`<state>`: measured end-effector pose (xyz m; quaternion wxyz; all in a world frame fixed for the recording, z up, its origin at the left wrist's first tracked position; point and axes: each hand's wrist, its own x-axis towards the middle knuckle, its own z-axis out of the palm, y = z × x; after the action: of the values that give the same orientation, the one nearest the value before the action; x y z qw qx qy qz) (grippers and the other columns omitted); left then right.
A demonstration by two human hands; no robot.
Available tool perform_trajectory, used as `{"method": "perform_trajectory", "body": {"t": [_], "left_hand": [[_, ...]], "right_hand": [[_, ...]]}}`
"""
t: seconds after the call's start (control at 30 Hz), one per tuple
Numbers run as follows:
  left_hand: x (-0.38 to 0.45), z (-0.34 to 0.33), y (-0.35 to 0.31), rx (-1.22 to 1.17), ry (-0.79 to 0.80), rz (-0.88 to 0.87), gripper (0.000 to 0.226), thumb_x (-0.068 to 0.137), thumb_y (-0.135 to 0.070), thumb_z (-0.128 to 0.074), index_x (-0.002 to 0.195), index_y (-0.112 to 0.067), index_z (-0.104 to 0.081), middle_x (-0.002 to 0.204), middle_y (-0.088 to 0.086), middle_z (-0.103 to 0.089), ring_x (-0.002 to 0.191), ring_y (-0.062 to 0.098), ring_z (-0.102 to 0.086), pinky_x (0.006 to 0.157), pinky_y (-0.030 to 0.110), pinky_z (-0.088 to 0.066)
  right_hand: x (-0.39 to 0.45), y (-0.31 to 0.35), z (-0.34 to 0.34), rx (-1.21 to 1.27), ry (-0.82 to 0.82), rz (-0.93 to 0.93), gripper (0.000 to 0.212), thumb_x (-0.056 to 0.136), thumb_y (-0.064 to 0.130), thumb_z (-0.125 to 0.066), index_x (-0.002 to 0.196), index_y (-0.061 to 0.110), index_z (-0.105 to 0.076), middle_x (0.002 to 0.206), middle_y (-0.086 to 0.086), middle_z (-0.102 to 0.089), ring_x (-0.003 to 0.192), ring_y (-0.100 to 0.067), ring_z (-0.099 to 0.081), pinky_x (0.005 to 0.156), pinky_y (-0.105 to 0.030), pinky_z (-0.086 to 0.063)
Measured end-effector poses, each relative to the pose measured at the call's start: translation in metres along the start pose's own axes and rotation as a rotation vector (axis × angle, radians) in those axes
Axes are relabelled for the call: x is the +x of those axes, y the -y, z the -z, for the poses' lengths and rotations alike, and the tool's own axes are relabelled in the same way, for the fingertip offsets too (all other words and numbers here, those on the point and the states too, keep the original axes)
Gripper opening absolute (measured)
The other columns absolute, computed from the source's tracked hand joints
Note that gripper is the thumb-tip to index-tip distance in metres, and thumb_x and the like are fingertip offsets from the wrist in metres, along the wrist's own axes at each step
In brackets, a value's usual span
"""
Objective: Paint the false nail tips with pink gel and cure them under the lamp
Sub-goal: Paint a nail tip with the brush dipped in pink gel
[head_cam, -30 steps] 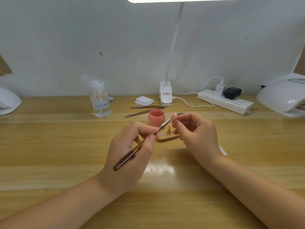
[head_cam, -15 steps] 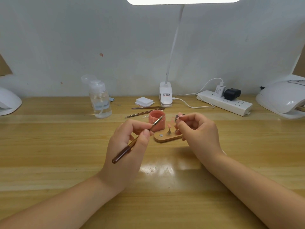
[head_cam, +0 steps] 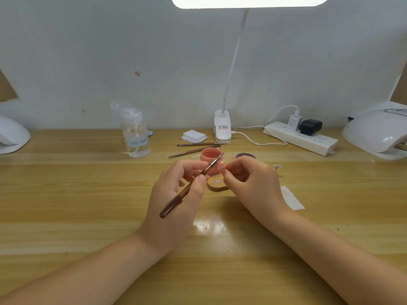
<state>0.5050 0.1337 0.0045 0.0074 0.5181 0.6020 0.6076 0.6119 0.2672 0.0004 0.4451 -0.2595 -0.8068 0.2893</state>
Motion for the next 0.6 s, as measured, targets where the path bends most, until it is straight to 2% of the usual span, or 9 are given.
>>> {"method": "perform_trajectory", "body": {"t": [0.1,0.17,0.3,0.5,0.6], "left_hand": [[-0.0005,-0.0002,-0.0005,0.076,0.024,-0.052,0.02,0.087,-0.039,-0.051,0.103,-0.042,-0.063,0.099,-0.02,-0.068,0.097,0.015,-0.06,0.082,0.018,-0.042],[-0.0002,-0.0005,0.001,0.112,0.038,-0.065,0.025,0.087,-0.038,-0.05,0.105,-0.034,-0.066,0.098,-0.018,-0.069,0.098,0.014,-0.06,0.081,0.014,-0.04],[-0.0018,0.0028,0.0037,0.128,0.05,-0.098,0.027,0.085,-0.034,-0.049,0.097,-0.02,-0.069,0.09,-0.009,-0.068,0.095,0.012,-0.06,0.081,0.011,-0.037],[0.0001,0.001,0.0008,0.117,0.023,-0.07,0.025,0.087,-0.037,-0.049,0.103,-0.03,-0.067,0.096,-0.016,-0.068,0.098,0.011,-0.059,0.081,0.01,-0.037],[0.0002,0.0033,0.0038,0.119,0.042,-0.074,0.027,0.085,-0.037,-0.048,0.095,-0.023,-0.069,0.089,-0.011,-0.069,0.094,0.012,-0.06,0.08,0.013,-0.037]], "right_hand": [[0.0004,0.0017,0.0029,0.007,-0.019,0.034,0.007,0.081,0.011,-0.073,0.081,0.018,-0.072,0.068,0.012,-0.068,0.065,-0.002,-0.064,0.064,-0.02,-0.053],[-0.0001,0.0028,0.0037,0.016,-0.026,0.058,0.01,0.08,0.009,-0.072,0.081,0.018,-0.072,0.068,0.014,-0.068,0.065,-0.002,-0.064,0.064,-0.019,-0.053],[0.0008,0.0011,0.0044,0.027,-0.047,0.029,0.011,0.081,0.008,-0.072,0.079,0.019,-0.071,0.068,0.013,-0.068,0.065,-0.003,-0.065,0.066,-0.021,-0.053],[0.0022,-0.001,0.0053,0.037,-0.047,0.034,0.004,0.081,0.011,-0.072,0.081,0.015,-0.072,0.069,0.009,-0.07,0.065,-0.006,-0.067,0.065,-0.024,-0.055],[0.0041,-0.0023,0.0066,0.054,-0.057,-0.012,0.005,0.082,0.012,-0.072,0.079,0.016,-0.071,0.067,0.009,-0.069,0.064,-0.005,-0.066,0.063,-0.022,-0.054]]}}
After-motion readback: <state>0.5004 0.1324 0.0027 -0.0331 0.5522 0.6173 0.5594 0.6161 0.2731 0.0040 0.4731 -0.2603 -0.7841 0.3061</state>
